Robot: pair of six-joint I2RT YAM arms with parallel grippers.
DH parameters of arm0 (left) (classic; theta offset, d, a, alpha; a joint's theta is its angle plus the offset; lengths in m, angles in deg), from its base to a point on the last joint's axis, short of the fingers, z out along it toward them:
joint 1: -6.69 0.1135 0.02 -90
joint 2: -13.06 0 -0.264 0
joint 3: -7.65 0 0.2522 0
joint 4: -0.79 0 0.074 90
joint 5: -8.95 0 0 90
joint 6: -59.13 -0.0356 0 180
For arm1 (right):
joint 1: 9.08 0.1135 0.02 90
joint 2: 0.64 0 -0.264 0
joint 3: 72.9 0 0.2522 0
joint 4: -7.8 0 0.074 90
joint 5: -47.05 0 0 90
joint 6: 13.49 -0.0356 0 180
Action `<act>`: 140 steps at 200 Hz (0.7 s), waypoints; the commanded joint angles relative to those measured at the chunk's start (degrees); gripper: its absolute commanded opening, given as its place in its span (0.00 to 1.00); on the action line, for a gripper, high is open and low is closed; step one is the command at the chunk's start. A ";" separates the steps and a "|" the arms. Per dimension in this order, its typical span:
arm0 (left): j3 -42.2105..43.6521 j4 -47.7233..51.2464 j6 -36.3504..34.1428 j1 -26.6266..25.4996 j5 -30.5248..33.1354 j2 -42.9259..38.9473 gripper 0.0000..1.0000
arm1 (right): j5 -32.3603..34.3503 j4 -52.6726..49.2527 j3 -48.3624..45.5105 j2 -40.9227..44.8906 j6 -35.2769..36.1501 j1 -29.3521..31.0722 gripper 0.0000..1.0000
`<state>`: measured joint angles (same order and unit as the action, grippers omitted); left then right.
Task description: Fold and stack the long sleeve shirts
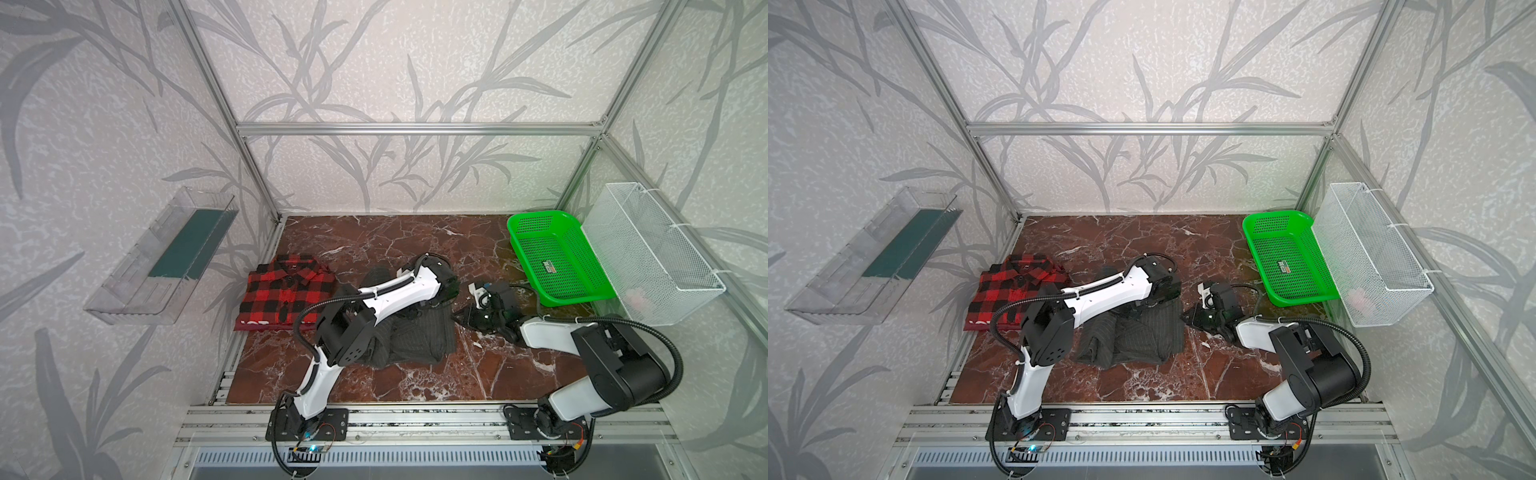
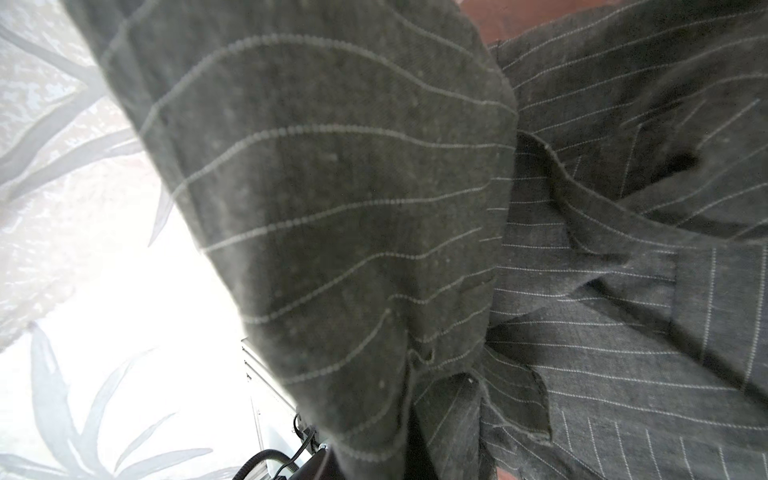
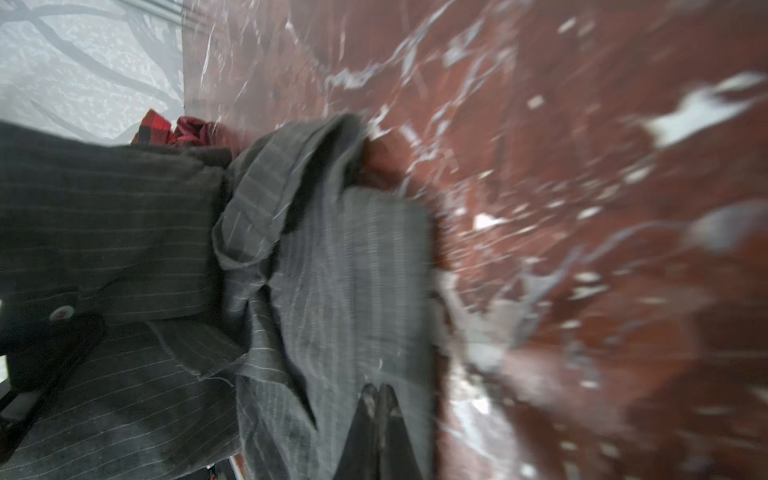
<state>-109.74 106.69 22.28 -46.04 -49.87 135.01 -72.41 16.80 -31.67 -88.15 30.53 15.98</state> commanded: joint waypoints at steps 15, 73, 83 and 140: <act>-3.07 10.74 0.66 -1.31 0.42 3.02 0.00 | 4.30 7.76 -0.22 -2.23 -5.49 5.16 0.00; -5.98 10.71 -0.05 -1.76 -1.54 4.61 0.00 | 7.01 19.20 -0.55 -13.29 -11.77 8.84 0.00; -6.76 10.74 -0.28 -1.89 -1.80 4.91 0.00 | 7.49 21.50 -0.74 -14.70 -12.10 9.09 0.00; -12.16 10.70 -1.53 -2.82 -4.16 8.80 0.00 | 12.46 18.92 -2.11 -14.35 -11.18 10.26 0.00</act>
<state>-118.82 106.93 21.29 -48.03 -53.35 141.72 -64.25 39.11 -32.40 -101.94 19.23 25.64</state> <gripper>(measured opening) 0.060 0.047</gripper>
